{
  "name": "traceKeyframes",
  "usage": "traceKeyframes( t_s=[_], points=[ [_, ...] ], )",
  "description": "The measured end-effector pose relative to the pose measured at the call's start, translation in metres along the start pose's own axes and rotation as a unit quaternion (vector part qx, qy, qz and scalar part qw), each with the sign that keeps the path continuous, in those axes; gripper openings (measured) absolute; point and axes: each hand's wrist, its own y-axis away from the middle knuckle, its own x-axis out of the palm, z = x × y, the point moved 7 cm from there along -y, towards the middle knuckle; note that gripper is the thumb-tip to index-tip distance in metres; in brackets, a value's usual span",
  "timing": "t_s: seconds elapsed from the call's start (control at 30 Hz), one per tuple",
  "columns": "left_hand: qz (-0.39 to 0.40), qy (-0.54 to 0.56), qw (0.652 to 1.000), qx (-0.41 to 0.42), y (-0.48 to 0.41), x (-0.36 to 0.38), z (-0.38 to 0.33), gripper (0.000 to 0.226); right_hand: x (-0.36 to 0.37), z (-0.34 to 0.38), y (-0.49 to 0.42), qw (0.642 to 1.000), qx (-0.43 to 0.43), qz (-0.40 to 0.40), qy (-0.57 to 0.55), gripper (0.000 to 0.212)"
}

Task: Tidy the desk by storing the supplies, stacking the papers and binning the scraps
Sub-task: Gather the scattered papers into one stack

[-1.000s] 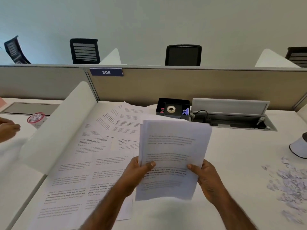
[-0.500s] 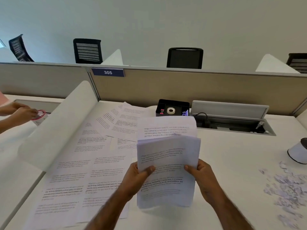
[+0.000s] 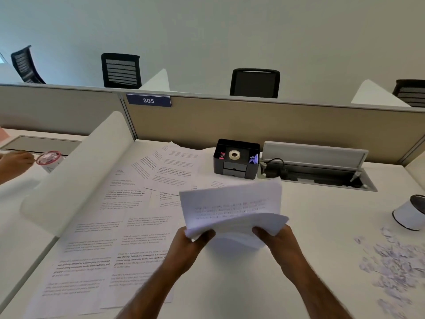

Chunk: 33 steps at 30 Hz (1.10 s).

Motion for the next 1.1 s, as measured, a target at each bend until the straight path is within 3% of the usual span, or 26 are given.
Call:
traceKeyframes(
  t_s=[0.07,0.13,0.27,0.4,0.53,0.77,0.87,0.97,1.03,1.1],
  points=[
    [-0.026,0.009,1.000,-0.002,-0.005,-0.003,-0.004,0.028,0.000,0.004,-0.001,1.000,0.008,-0.017,-0.010,0.018],
    [-0.003,0.032,0.999,0.006,-0.010,-0.002,-0.009,0.028,0.001,0.012,-0.001,0.999,-0.007,-0.008,-0.032,0.023],
    [0.069,0.099,0.993,0.001,-0.011,0.001,-0.018,0.072,0.002,0.024,0.002,0.996,-0.029,0.037,-0.073,0.043],
    [0.078,0.111,0.991,-0.011,-0.009,0.002,-0.014,0.054,0.001,0.017,0.003,0.995,-0.012,0.037,-0.093,0.032],
    [0.078,0.131,0.988,-0.025,-0.006,0.002,-0.008,0.050,-0.001,0.012,0.005,0.992,-0.010,0.035,-0.120,0.029],
    [0.099,0.109,0.988,-0.055,-0.001,0.007,0.010,0.064,0.002,0.004,0.003,0.986,-0.013,0.079,-0.149,0.069],
    [0.092,0.082,0.990,-0.070,0.002,0.009,0.018,0.035,0.002,-0.005,0.005,0.987,0.008,0.078,-0.141,0.043],
    [0.076,0.069,0.993,-0.064,0.006,0.008,0.021,0.025,0.001,-0.011,0.005,0.990,0.015,0.062,-0.124,0.024],
    [0.064,0.090,0.992,-0.057,0.007,0.005,0.023,0.029,-0.002,-0.007,0.004,0.990,-0.004,0.043,-0.137,0.029],
    [0.073,0.119,0.988,-0.064,0.008,0.001,0.024,0.051,-0.003,-0.004,0.004,0.987,-0.024,0.053,-0.148,0.048]
  ],
)
